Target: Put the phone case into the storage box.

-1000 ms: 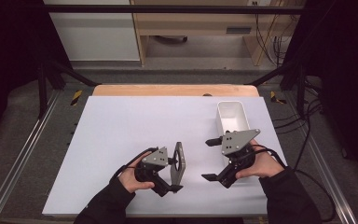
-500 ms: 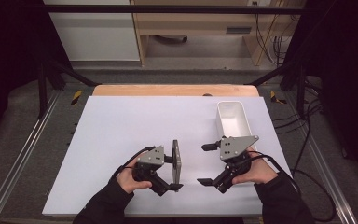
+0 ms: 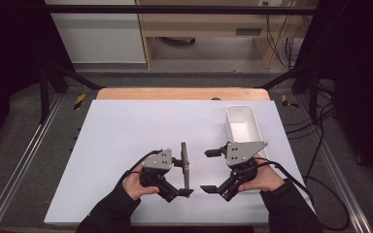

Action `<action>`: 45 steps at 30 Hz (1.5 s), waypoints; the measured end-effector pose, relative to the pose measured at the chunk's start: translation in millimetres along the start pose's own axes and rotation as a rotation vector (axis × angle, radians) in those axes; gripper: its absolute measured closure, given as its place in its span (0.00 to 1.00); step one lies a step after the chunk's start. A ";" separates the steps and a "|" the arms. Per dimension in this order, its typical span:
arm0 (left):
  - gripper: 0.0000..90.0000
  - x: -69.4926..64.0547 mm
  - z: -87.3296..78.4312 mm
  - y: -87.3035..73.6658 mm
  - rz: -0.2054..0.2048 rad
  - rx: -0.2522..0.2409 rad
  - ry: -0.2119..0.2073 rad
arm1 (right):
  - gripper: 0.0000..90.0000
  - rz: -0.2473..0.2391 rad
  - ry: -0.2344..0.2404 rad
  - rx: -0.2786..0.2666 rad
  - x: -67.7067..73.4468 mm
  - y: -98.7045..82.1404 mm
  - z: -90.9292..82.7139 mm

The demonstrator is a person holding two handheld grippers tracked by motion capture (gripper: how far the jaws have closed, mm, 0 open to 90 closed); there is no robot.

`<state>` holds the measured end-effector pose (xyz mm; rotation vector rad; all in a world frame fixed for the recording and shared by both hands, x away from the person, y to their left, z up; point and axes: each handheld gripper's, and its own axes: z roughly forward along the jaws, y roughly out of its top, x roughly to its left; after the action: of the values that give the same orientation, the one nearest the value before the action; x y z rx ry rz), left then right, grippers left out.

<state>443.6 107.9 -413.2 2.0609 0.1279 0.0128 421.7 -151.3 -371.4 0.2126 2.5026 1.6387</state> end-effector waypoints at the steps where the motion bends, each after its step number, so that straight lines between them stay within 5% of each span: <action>1: 0.13 -0.1 0.7 0.1 0.000 -0.005 -0.006 | 0.04 0.001 0.006 -0.004 0.3 1.6 0.7; 12: 0.13 -2.9 6.4 -4.7 0.014 -0.022 -0.022 | 0.05 -0.022 0.039 -0.008 1.9 13.7 11.4; 45: 0.13 -5.8 17.8 -10.0 0.036 0.045 -0.060 | 0.11 -0.022 0.127 0.002 -4.0 14.3 38.2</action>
<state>438.1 96.4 -430.2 2.1060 0.0548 -0.0297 433.6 -112.2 -373.3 0.0834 2.5886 1.6922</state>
